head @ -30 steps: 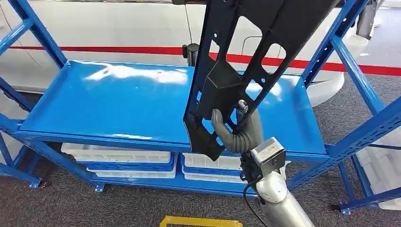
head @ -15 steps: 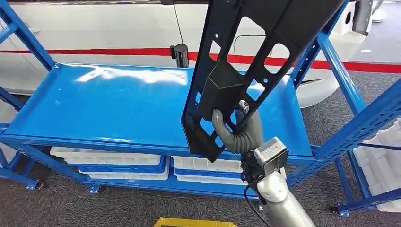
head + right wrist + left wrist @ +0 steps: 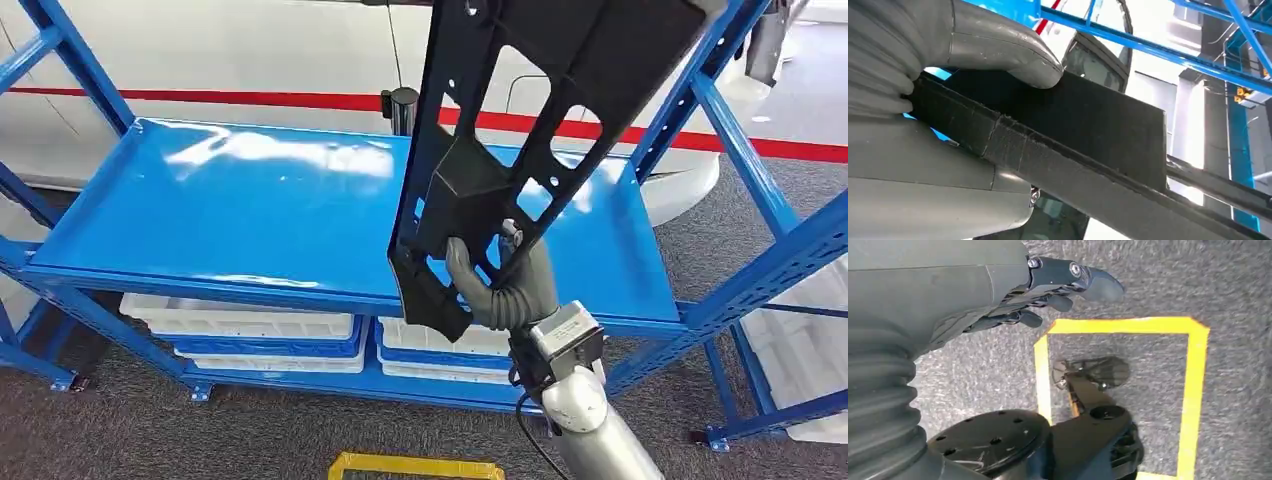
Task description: Take the parts from the cabinet and place them on the table.
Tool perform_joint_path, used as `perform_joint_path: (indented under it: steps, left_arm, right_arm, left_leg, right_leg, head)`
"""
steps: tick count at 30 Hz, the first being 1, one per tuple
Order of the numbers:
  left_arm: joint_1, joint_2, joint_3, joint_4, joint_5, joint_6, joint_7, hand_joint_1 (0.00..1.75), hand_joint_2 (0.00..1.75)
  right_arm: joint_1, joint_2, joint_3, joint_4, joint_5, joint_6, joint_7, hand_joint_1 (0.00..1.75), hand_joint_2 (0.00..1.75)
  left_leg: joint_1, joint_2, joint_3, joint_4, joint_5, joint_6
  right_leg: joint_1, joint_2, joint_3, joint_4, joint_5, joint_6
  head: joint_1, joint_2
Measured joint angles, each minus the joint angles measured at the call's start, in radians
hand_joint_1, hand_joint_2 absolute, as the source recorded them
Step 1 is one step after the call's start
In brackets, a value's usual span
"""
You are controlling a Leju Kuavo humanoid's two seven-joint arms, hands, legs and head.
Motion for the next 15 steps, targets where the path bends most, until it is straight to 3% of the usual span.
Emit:
perform_joint_path:
  steps: [2, 3, 4, 8, 9, 11, 13, 14, 15]
  left_arm:
    - [0.0, 0.0, 0.0, 0.0, -0.004, -0.001, 0.002, 0.0, 1.75]
    - [0.0, 0.0, 0.0, 0.0, -0.006, -0.001, 0.002, 0.0, 1.75]
    - [-0.001, 0.0, 0.0, 0.0, -0.008, -0.002, 0.003, 0.0, 1.75]
    - [0.0, 0.0, 0.002, 0.0, -0.009, -0.003, 0.011, 0.0, 1.75]
    - [0.001, 0.0, 0.004, 0.0, -0.01, -0.002, 0.012, 0.0, 1.75]
    - [0.001, 0.0, 0.005, 0.0, -0.011, -0.002, 0.012, 0.0, 1.75]
    - [0.001, 0.0, 0.006, 0.0, -0.01, -0.002, 0.013, 0.0, 1.75]
    - [0.001, 0.0, 0.006, 0.0, -0.011, -0.002, 0.013, 0.0, 1.75]
    - [0.001, 0.0, 0.006, 0.0, -0.011, -0.002, 0.013, 0.0, 1.75]
  right_arm:
    - [0.001, 0.0, 0.0, 0.0, 0.005, 0.0, 0.0, 1.75, 1.75]
    - [-0.001, 0.0, 0.0, 0.0, 0.008, 0.0, 0.0, 1.75, 1.75]
    - [-0.003, 0.0, 0.0, 0.0, 0.009, 0.0, 0.0, 1.75, 1.75]
    - [-0.003, 0.001, 0.0, -0.001, 0.014, 0.0, -0.001, 1.75, 1.75]
    - [-0.004, 0.003, 0.0, -0.001, 0.014, 0.0, -0.001, 1.75, 1.75]
    - [-0.004, 0.006, 0.0, -0.001, 0.014, 0.0, -0.001, 1.75, 1.75]
    - [-0.003, 0.008, 0.0, 0.0, 0.014, 0.0, 0.0, 1.75, 1.75]
    - [-0.002, 0.009, 0.0, 0.0, 0.014, 0.0, 0.0, 1.75, 1.75]
    - [-0.001, 0.009, 0.001, 0.0, 0.016, -0.002, 0.001, 1.75, 1.75]
  left_leg:
    - [0.0, -0.001, -0.005, 0.0, 0.007, -0.004]
    - [0.0, -0.002, -0.006, 0.0, 0.01, -0.008]
    - [-0.004, -0.003, -0.008, 0.001, 0.013, -0.014]
    - [-0.004, -0.002, -0.013, -0.005, 0.032, -0.041]
    - [0.0, -0.002, -0.02, 0.002, 0.024, -0.045]
    - [0.001, -0.002, -0.051, 0.092, -0.064, -0.05]
    - [0.002, -0.002, -0.107, 0.254, -0.152, -0.057]
    - [0.003, -0.002, -0.119, 0.302, -0.17, -0.06]
    - [0.004, -0.002, -0.106, 0.3, -0.164, -0.061]
  right_leg:
    - [0.0, -0.001, 0.098, -0.16, 0.052, 0.016]
    - [0.0, -0.003, 0.163, -0.264, 0.078, 0.019]
    - [0.004, -0.005, 0.187, -0.318, 0.076, 0.011]
    - [0.013, -0.002, 0.181, -0.312, 0.1, -0.016]
    - [-0.008, -0.003, 0.18, -0.322, 0.112, -0.027]
    - [-0.005, -0.006, 0.169, -0.322, 0.121, -0.04]
    - [-0.001, -0.009, 0.155, -0.321, 0.131, -0.044]
    - [0.0, -0.009, 0.148, -0.32, 0.137, -0.045]
    - [0.0, -0.009, 0.141, -0.319, 0.141, -0.04]
  head:
    - [0.0, 0.0]
    - [0.0, 0.0]
    - [0.0, 0.0]
    - [-0.001, 0.0]
    - [-0.002, 0.0]
    - [-0.005, 0.0]
    - [-0.003, 0.0]
    - [-0.003, 0.0]
    - [-0.003, 0.0]
